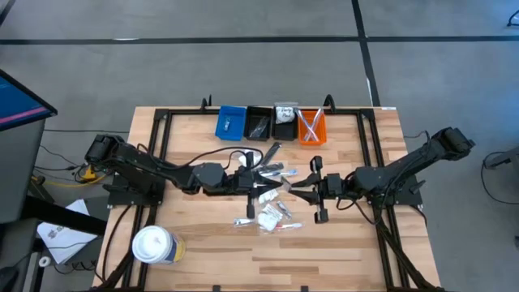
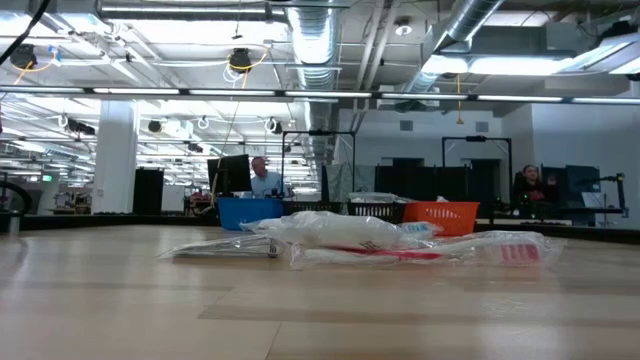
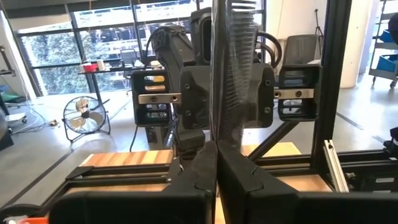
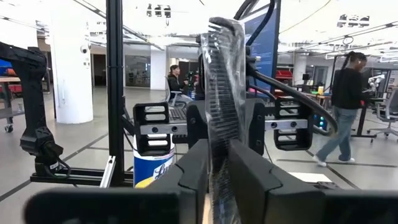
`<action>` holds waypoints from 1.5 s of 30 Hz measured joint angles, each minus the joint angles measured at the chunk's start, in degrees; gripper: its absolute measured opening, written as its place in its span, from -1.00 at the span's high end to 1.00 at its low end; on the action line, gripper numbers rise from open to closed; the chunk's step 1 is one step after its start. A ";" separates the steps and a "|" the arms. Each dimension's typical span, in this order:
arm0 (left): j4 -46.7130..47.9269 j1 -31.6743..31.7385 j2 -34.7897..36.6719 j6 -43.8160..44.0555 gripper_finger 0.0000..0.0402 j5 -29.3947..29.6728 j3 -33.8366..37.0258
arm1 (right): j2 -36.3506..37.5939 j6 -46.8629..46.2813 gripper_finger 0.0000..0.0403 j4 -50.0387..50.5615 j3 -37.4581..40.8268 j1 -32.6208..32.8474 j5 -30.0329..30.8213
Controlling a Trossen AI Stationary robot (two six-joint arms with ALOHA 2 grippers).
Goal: Pick & Place Travel size toiletries
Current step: Put the black comb into the left black bin
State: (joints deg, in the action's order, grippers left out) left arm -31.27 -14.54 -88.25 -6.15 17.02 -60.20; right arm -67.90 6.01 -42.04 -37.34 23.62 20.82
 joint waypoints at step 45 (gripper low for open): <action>6.76 0.31 1.26 5.19 1.00 -1.94 -0.22 | 3.42 -5.60 0.99 31.48 -4.35 -3.64 1.52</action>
State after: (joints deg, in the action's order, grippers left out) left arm -24.50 -14.22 -86.99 -0.96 15.07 -60.42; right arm -64.48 0.40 -10.56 -41.69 19.97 22.34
